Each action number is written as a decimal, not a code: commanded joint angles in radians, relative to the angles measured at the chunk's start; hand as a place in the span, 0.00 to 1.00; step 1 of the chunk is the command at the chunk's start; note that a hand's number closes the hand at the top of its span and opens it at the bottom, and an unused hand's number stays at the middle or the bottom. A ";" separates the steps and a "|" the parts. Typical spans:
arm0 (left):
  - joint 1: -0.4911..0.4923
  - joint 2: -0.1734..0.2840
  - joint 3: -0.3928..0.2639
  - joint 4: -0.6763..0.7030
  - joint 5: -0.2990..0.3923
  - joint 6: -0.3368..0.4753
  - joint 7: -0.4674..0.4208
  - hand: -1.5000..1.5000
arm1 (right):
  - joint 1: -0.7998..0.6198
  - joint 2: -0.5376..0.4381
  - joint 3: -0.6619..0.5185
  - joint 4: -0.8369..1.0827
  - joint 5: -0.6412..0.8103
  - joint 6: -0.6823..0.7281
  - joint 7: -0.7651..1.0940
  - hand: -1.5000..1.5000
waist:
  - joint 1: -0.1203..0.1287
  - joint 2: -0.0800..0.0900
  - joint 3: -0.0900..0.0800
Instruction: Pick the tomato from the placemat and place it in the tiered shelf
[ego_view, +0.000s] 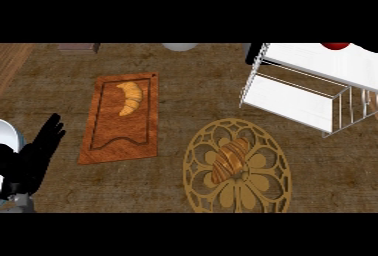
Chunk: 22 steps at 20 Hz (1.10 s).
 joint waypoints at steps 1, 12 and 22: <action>0.029 0.015 0.020 0.004 0.013 -0.036 -0.026 0.50 | 0.019 0.008 -0.012 0.049 -0.029 -0.085 -0.063 0.00 | 0.000 -0.001 0.000; 0.041 0.036 0.053 -0.046 0.034 -0.048 0.010 0.50 | -0.036 0.056 -0.161 -0.062 -0.280 -0.030 0.040 0.00 | -0.006 -0.007 0.000; -0.011 0.015 0.049 0.010 0.010 -0.016 0.024 0.50 | 0.022 -0.055 -0.382 -0.315 -0.555 0.057 0.127 0.00 | -0.025 -0.009 0.000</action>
